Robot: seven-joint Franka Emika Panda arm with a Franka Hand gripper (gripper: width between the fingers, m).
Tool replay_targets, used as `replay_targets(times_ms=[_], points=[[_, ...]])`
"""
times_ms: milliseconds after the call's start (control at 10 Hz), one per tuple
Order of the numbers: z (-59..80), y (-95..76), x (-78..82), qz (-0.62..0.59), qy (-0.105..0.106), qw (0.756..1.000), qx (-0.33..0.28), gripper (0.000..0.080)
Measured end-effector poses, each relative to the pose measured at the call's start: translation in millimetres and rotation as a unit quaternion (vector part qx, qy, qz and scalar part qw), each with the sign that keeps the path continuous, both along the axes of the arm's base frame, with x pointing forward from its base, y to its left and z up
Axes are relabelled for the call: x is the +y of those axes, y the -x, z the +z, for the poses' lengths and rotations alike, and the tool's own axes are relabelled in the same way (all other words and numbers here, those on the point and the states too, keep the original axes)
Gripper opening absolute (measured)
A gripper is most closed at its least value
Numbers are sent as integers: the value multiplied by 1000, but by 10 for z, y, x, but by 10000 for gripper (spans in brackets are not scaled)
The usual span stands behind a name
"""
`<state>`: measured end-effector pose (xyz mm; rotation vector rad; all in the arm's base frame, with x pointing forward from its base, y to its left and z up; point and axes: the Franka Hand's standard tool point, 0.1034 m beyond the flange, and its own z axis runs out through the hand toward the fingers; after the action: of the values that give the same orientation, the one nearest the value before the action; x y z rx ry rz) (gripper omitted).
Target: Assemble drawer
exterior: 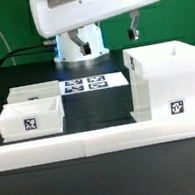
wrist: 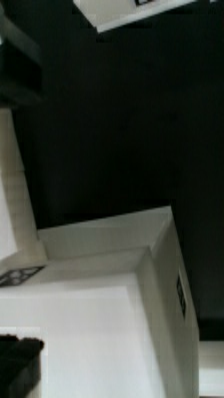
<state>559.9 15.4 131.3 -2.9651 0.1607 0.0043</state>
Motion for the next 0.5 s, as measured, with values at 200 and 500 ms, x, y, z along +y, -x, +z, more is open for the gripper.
replay_targets(times_ms=[200, 500], points=[[-8, 3, 0, 50, 0, 999, -8, 649], [-65, 75, -133, 65, 21, 998, 1, 649]])
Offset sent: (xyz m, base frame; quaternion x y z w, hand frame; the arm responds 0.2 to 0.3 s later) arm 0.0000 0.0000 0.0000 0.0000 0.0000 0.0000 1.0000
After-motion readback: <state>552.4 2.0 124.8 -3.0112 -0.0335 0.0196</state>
